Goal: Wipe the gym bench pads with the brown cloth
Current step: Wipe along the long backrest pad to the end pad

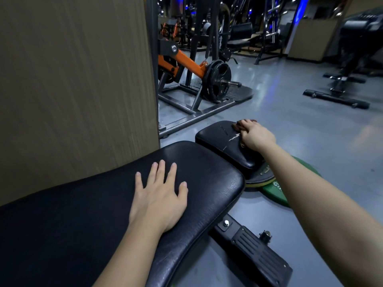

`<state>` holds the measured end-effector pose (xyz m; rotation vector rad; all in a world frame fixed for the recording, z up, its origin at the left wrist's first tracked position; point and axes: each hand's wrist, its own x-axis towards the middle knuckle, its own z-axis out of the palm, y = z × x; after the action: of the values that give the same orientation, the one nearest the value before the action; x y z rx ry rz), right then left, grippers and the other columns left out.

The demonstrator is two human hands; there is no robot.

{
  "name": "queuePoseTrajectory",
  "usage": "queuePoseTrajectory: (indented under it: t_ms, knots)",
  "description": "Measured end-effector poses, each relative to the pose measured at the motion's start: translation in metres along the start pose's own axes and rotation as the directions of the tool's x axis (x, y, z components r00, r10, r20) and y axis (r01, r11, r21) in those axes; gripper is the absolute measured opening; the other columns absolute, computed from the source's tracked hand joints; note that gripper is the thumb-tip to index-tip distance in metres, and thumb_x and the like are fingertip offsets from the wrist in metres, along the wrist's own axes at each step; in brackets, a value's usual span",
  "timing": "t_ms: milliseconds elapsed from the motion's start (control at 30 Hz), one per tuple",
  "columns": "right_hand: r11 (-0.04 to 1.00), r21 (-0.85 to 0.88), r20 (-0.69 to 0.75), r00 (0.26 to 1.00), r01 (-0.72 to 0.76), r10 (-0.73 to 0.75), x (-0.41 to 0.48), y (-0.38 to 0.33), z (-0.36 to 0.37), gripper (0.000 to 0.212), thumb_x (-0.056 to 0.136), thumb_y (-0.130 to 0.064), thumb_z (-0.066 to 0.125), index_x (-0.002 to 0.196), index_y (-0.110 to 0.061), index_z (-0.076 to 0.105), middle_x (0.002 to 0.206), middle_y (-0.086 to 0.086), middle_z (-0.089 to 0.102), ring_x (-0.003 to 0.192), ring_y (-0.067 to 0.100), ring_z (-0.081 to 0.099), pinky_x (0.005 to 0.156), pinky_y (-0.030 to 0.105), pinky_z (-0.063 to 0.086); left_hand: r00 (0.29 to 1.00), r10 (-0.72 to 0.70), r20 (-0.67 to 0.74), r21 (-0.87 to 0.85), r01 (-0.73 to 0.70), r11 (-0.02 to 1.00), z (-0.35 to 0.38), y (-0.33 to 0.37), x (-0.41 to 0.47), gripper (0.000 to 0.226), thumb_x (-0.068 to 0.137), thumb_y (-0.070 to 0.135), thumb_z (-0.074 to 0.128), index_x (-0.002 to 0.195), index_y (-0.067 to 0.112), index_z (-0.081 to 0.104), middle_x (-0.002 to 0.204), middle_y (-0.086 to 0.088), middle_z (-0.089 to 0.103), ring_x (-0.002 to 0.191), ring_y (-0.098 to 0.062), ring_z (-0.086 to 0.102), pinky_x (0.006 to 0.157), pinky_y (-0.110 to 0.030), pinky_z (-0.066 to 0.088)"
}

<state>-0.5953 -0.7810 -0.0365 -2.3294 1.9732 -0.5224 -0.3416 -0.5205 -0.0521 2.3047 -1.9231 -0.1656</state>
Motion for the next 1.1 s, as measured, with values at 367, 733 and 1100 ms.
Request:
queuePoseTrajectory:
  t_ms: [367, 733, 1100]
  knots:
    - [0.914, 0.044, -0.046, 0.915, 0.404, -0.402, -0.117, -0.005, 0.000, 0.047, 0.100, -0.031, 0.047, 0.147, -0.032, 0.043, 0.155, -0.008, 0.039, 0.145, 0.018, 0.033, 0.115, 0.047, 0.030, 1.000, 0.010, 0.025, -0.010, -0.010, 1.000, -0.002, 0.000, -0.002, 0.066, 0.099, 0.055, 0.005, 0.159, 0.030, -0.008, 0.168, 0.000, -0.012, 0.153, -0.015, -0.016, 0.122, -0.052, -0.009]
    - [0.995, 0.083, 0.066, 0.996, 0.046, -0.052, -0.024, -0.033, 0.004, 0.050, 0.094, -0.043, 0.041, 0.144, -0.043, 0.041, 0.155, -0.011, 0.038, 0.140, 0.021, 0.039, 0.115, 0.039, 0.031, 1.000, 0.009, 0.020, -0.025, -0.008, 1.000, -0.004, -0.001, -0.001, 0.066, 0.100, 0.056, 0.009, 0.160, 0.031, -0.004, 0.169, 0.002, -0.011, 0.153, -0.013, -0.017, 0.122, -0.050, -0.011]
    - [0.995, -0.065, -0.017, 0.996, 0.081, -0.082, -0.037, -0.046, 0.010, 0.046, 0.095, -0.031, 0.033, 0.139, -0.021, 0.043, 0.150, 0.002, 0.042, 0.139, 0.022, 0.034, 0.115, 0.049, 0.022, 1.000, 0.010, 0.025, -0.044, -0.009, 0.999, -0.004, -0.002, -0.002, 0.066, 0.100, 0.055, 0.010, 0.160, 0.030, -0.003, 0.169, 0.001, -0.010, 0.154, -0.015, -0.016, 0.122, -0.051, -0.010]
